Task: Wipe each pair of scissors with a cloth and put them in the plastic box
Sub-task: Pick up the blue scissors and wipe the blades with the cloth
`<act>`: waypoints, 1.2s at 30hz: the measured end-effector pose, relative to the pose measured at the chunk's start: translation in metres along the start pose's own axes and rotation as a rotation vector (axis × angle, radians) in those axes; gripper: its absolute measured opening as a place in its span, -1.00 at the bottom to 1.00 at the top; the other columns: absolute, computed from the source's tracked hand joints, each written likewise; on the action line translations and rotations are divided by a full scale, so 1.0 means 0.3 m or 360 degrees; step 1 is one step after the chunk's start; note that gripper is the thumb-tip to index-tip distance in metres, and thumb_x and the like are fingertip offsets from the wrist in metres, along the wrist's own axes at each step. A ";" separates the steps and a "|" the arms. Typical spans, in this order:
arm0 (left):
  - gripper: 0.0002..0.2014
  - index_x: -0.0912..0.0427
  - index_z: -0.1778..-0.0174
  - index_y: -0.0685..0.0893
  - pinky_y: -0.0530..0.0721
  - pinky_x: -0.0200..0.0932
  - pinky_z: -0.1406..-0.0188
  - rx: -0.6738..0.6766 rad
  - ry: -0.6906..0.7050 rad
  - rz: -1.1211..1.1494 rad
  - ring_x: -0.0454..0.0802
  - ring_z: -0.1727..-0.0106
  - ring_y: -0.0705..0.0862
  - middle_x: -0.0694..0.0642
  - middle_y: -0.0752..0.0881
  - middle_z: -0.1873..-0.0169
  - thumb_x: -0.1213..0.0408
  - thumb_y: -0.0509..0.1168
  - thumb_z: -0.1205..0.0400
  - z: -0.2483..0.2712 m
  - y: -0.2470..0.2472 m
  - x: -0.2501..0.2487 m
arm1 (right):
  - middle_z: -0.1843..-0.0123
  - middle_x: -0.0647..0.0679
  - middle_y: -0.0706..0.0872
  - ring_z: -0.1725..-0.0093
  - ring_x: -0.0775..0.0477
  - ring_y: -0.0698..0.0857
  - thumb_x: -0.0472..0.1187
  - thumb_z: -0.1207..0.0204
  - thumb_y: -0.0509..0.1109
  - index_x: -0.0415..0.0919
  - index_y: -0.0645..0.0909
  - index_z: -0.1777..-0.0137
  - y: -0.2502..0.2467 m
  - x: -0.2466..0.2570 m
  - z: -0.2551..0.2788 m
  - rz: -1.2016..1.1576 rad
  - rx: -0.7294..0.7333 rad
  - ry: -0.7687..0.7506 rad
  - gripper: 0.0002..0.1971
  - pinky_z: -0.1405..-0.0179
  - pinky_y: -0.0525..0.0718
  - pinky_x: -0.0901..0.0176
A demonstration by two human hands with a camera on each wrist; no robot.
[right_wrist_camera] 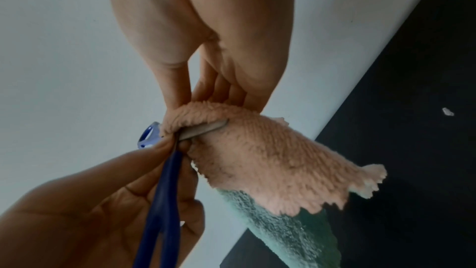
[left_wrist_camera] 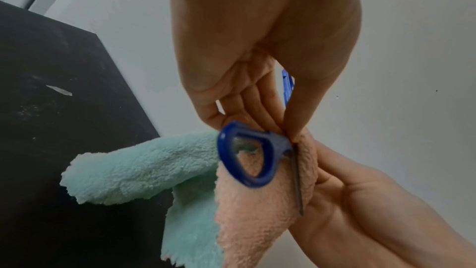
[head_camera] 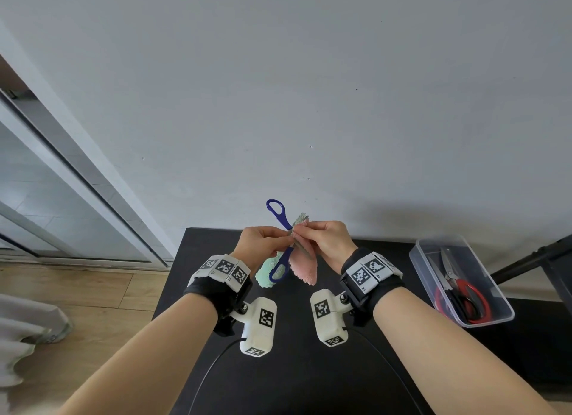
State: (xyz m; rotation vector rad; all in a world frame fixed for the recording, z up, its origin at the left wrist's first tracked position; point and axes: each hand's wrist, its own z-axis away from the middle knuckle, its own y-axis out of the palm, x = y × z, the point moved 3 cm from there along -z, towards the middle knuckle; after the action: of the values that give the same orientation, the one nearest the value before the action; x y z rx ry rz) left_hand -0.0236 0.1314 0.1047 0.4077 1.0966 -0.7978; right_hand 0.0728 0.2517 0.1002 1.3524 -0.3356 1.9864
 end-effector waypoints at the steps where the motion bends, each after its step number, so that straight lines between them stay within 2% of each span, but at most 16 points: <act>1: -0.95 0.20 0.18 0.83 0.58 -0.26 0.22 -0.0008 0.0001 -0.0011 -0.08 0.23 0.70 0.15 0.81 0.22 0.38 0.50 -0.47 0.000 0.002 -0.003 | 0.03 -0.38 0.78 0.04 -0.23 0.77 -0.38 -0.44 0.50 -0.44 0.74 0.06 -0.003 0.001 -0.003 0.0008 -0.0017 0.0006 -0.88 -0.15 0.72 -0.04; 3: -0.94 0.22 0.17 0.83 0.59 -0.26 0.23 -0.0012 0.0005 -0.0031 -0.07 0.23 0.70 0.17 0.82 0.22 0.38 0.50 -0.47 0.001 0.003 -0.010 | -0.01 -0.41 0.77 -0.02 -0.27 0.77 -0.38 -0.43 0.51 -0.46 0.74 0.05 -0.012 0.003 -0.007 -0.0003 -0.0028 0.0015 -0.85 -0.17 0.72 -0.08; 6: -0.95 0.24 0.19 0.83 0.65 -0.21 0.13 0.0010 -0.0005 -0.0046 -0.07 0.24 0.70 0.20 0.82 0.23 0.38 0.51 -0.46 0.004 0.001 -0.016 | 0.00 -0.41 0.77 0.06 -0.25 0.78 -0.37 -0.44 0.51 -0.48 0.73 0.03 -0.018 -0.001 -0.004 -0.0060 -0.0025 0.0054 -0.83 -0.08 0.75 -0.04; 8: -0.95 0.23 0.20 0.83 0.65 -0.26 0.18 0.0026 -0.0020 -0.0049 -0.10 0.30 0.69 0.19 0.81 0.26 0.38 0.51 -0.46 0.005 -0.002 -0.014 | 0.01 -0.39 0.78 0.08 -0.24 0.78 -0.37 -0.44 0.51 -0.50 0.72 0.00 -0.024 -0.009 -0.004 -0.0091 -0.0041 0.0089 -0.80 -0.04 0.76 -0.01; 10: -0.96 0.21 0.21 0.82 0.63 -0.29 0.22 0.0027 -0.0022 -0.0078 -0.10 0.32 0.64 0.18 0.80 0.25 0.40 0.51 -0.46 0.008 -0.005 -0.011 | -0.01 -0.40 0.77 0.06 -0.25 0.77 -0.36 -0.44 0.51 -0.49 0.72 -0.01 -0.027 -0.018 -0.004 -0.0100 -0.0059 0.0110 -0.80 -0.08 0.75 -0.06; 13: -0.97 0.24 0.24 0.82 0.63 -0.26 0.21 0.0017 -0.0029 -0.0134 -0.06 0.31 0.58 0.18 0.80 0.23 0.40 0.52 -0.45 0.011 -0.014 -0.006 | -0.01 -0.41 0.77 0.08 -0.24 0.77 -0.36 -0.45 0.50 -0.46 0.72 0.03 -0.024 -0.031 -0.005 -0.0100 -0.0089 0.0122 -0.83 -0.10 0.74 -0.08; 17: -0.92 0.28 0.23 0.84 0.68 -0.15 0.08 0.0041 -0.0066 -0.0179 -0.01 0.26 0.62 0.26 0.77 0.24 0.38 0.56 -0.40 0.021 -0.056 0.029 | 0.12 -0.30 0.80 0.13 -0.18 0.79 -0.35 -0.47 0.49 -0.44 0.72 0.07 -0.086 -0.015 -0.012 -0.0215 -0.0243 0.0081 -0.87 0.08 0.75 0.03; 19: -0.89 0.31 0.17 0.82 0.72 -0.23 0.13 0.0010 -0.0079 -0.0100 -0.01 0.23 0.68 0.26 0.79 0.22 0.41 0.54 -0.42 0.028 -0.092 0.053 | 0.18 -0.25 0.80 0.17 -0.14 0.78 -0.37 -0.47 0.47 -0.41 0.73 0.10 -0.125 0.009 -0.016 -0.0220 -0.0251 0.0022 -0.92 0.08 0.75 0.07; 22: -0.88 0.35 0.09 0.79 0.72 -0.31 0.25 -0.0049 -0.0101 0.0136 -0.03 0.23 0.76 0.17 0.81 0.27 0.44 0.49 -0.48 0.034 -0.120 0.067 | 0.08 -0.23 0.80 0.11 -0.09 0.78 -0.34 -0.47 0.49 -0.41 0.73 -0.02 -0.130 0.015 -0.018 -0.0019 -0.0153 -0.0011 -0.83 0.02 0.73 0.12; 24: -0.85 0.36 0.06 0.78 0.75 -0.22 0.16 -0.0081 -0.0108 0.0257 -0.01 0.23 0.77 0.19 0.81 0.24 0.43 0.49 -0.48 0.034 -0.124 0.066 | 0.02 -0.22 0.79 0.04 -0.10 0.77 -0.34 -0.45 0.50 -0.41 0.72 -0.10 -0.113 -0.005 -0.020 0.0111 -0.0110 0.0012 -0.76 -0.03 0.73 0.10; 26: -0.84 0.36 0.05 0.77 0.75 -0.15 0.03 -0.0106 -0.0115 0.0339 0.00 0.22 0.77 0.21 0.82 0.20 0.44 0.49 -0.47 0.032 -0.127 0.064 | 0.02 -0.22 0.79 0.02 -0.11 0.77 -0.35 -0.44 0.52 -0.32 0.73 -0.01 -0.096 -0.029 -0.015 0.0249 -0.0098 0.0038 -0.84 -0.06 0.74 0.08; 29: -0.81 0.37 0.01 0.76 0.74 -0.15 0.03 -0.0120 -0.0110 0.0430 0.02 0.21 0.77 0.24 0.81 0.15 0.45 0.49 -0.48 0.031 -0.128 0.060 | 0.14 -0.21 0.77 0.12 -0.10 0.77 -0.38 -0.38 0.57 -0.29 0.67 0.14 -0.081 -0.053 -0.003 0.0426 -0.0113 0.0055 -0.87 0.01 0.77 0.12; 32: -0.80 0.34 -0.01 0.76 0.75 -0.20 0.13 -0.0123 -0.0101 0.0509 0.01 0.22 0.79 0.24 0.81 0.13 0.46 0.48 -0.48 0.031 -0.133 0.057 | 0.10 -0.23 0.77 0.05 -0.16 0.76 -0.37 -0.33 0.61 -0.32 0.66 0.13 -0.076 -0.077 -0.015 0.0621 -0.0107 0.0037 -0.81 -0.05 0.76 0.01; 36: -0.82 0.32 0.04 0.76 0.72 -0.11 -0.02 -0.0131 -0.0110 0.0483 0.06 0.17 0.77 0.27 0.81 0.12 0.46 0.51 -0.45 0.029 -0.143 0.058 | 0.09 -0.11 0.79 0.03 -0.06 0.74 -0.29 -0.32 0.62 -0.27 0.73 0.11 -0.067 -0.095 -0.023 0.0840 -0.0090 -0.0003 -0.82 -0.11 0.72 0.02</act>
State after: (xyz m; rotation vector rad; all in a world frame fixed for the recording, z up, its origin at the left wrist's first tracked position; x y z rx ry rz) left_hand -0.0463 0.0908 0.0962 0.4610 0.9707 -0.4936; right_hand 0.0872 0.2586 0.0686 1.3228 -0.8113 2.3736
